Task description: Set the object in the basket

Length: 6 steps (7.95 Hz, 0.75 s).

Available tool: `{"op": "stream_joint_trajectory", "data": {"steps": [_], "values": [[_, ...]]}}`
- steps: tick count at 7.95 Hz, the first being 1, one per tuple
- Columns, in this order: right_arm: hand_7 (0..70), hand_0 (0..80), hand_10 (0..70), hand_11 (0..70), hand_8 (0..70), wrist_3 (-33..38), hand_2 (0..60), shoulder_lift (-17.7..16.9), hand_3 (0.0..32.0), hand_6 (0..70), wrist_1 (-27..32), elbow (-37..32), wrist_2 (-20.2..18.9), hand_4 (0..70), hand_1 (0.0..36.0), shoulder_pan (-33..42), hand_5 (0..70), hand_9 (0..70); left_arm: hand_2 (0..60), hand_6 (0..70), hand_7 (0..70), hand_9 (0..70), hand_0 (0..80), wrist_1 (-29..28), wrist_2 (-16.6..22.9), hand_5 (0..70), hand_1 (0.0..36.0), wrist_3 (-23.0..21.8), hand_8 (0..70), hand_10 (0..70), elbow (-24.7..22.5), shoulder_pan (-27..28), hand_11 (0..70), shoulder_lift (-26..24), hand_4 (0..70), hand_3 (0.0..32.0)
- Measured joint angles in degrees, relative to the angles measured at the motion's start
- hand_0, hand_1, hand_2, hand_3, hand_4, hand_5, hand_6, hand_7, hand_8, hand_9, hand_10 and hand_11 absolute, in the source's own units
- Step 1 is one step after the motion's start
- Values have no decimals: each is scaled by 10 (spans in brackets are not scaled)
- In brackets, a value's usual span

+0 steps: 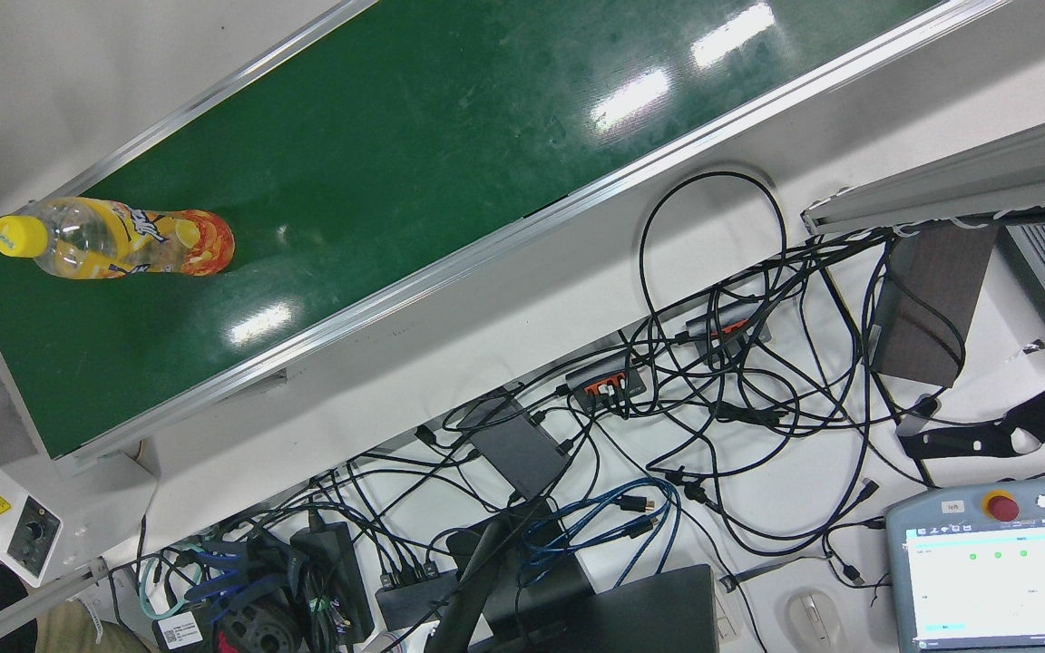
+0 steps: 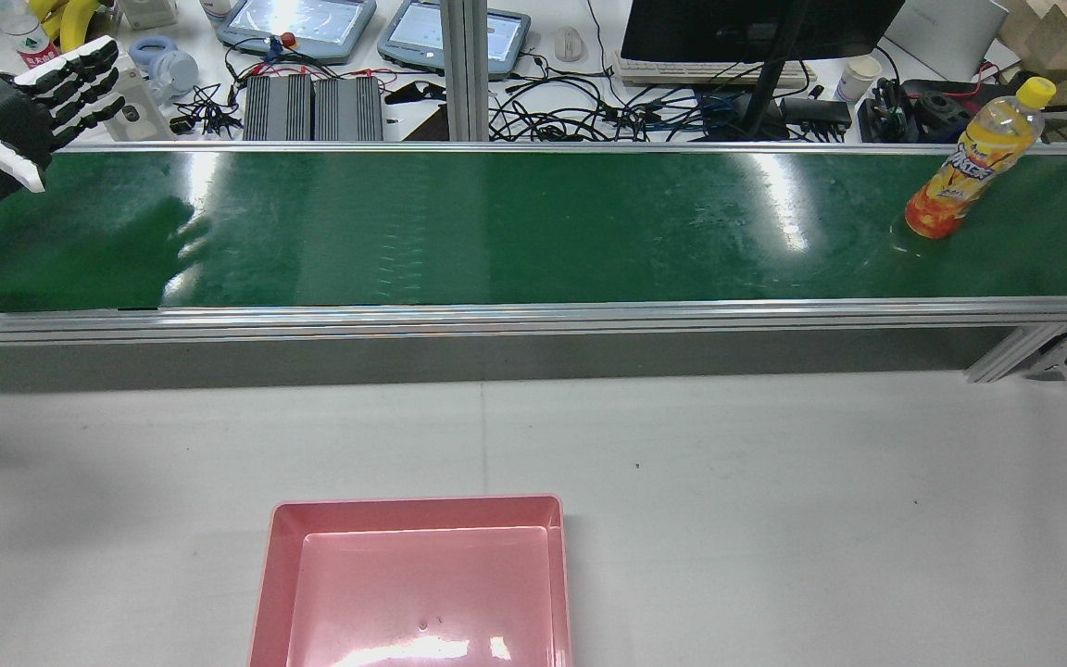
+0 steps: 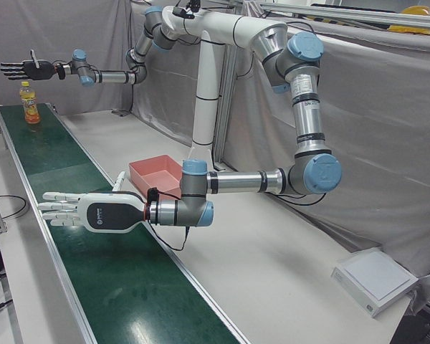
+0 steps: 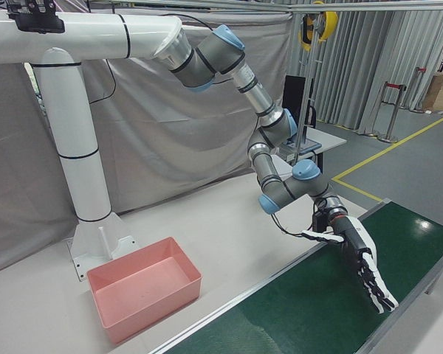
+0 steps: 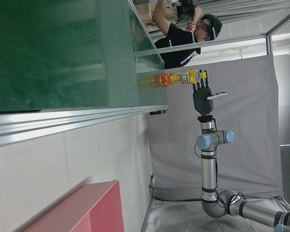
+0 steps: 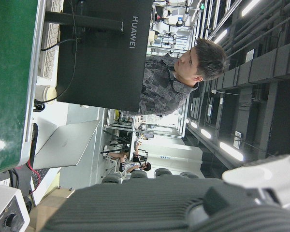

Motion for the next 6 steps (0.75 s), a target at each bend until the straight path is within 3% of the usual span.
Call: {"op": "stream_joint_trajectory", "data": {"steps": [6], "values": [[0, 0, 0, 0, 0, 0, 0, 0, 0, 0, 0, 0, 0, 0, 0, 0, 0, 0, 0, 0, 0, 0, 541, 0, 0, 64, 17, -1, 0, 31, 0, 0, 58, 0, 80, 0]]}}
